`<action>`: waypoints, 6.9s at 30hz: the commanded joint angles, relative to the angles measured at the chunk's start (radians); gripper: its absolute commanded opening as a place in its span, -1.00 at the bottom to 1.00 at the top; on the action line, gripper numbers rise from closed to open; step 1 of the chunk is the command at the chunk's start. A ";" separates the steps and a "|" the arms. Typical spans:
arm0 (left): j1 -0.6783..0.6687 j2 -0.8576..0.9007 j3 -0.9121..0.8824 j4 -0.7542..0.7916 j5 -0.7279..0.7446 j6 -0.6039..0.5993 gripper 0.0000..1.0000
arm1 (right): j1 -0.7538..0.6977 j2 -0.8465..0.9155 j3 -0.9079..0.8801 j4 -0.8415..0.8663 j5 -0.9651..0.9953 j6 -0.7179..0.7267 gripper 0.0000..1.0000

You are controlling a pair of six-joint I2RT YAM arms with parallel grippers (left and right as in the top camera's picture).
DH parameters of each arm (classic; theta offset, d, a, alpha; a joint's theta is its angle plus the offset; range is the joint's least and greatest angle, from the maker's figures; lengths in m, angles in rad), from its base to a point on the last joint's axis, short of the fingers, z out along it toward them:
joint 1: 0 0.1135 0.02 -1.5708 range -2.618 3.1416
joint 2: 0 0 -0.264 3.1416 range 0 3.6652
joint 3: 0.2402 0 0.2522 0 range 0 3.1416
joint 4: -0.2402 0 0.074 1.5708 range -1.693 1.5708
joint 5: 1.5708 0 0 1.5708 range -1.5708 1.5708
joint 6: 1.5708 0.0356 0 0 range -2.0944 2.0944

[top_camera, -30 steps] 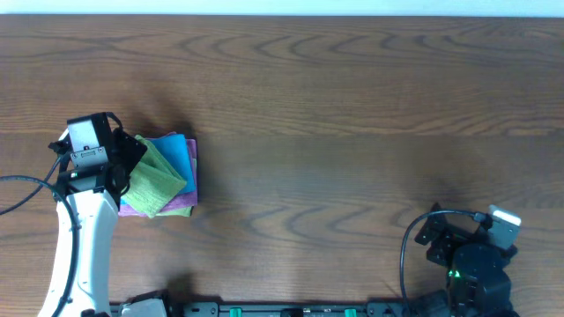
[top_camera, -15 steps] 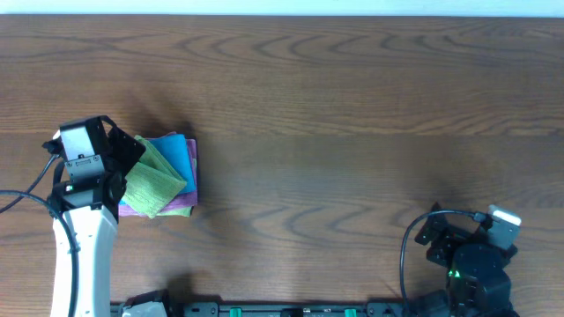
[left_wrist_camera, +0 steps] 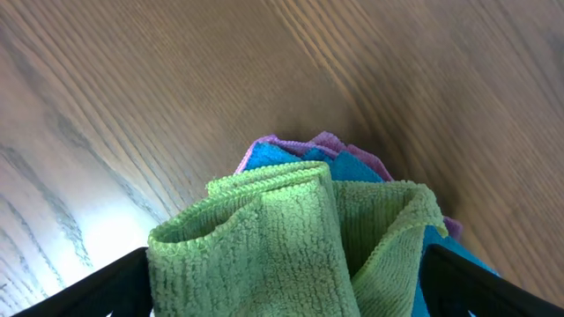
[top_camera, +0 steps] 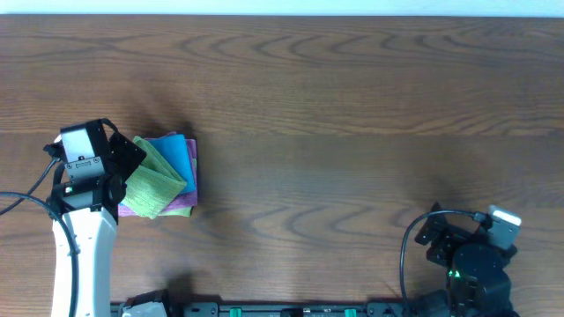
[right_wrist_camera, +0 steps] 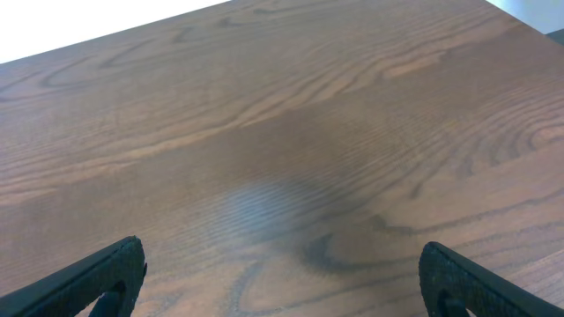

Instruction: Fold the cloth

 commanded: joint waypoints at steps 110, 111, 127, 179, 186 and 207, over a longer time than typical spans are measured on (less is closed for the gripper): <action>-0.254 -1.118 -0.586 -0.246 0.119 0.673 0.91 | -0.005 -0.006 -0.004 0.000 0.014 0.018 0.99; -0.254 -1.120 -0.594 -0.245 0.106 0.674 0.91 | -0.005 -0.006 -0.004 0.000 0.014 0.018 0.99; -0.236 -1.167 -0.681 -0.241 0.087 0.708 0.91 | -0.005 -0.006 -0.004 0.000 0.014 0.018 0.98; -0.236 -1.167 -0.681 -0.241 0.087 0.709 0.91 | -0.343 -0.223 -0.411 0.143 -0.565 -0.501 0.99; -0.236 -1.167 -0.681 -0.241 0.087 0.708 0.91 | -0.343 -0.230 -0.411 0.143 -0.563 -0.502 0.98; -0.236 -1.167 -0.681 -0.241 0.087 0.709 0.91 | -0.343 -0.230 -0.411 0.143 -0.563 -0.503 0.99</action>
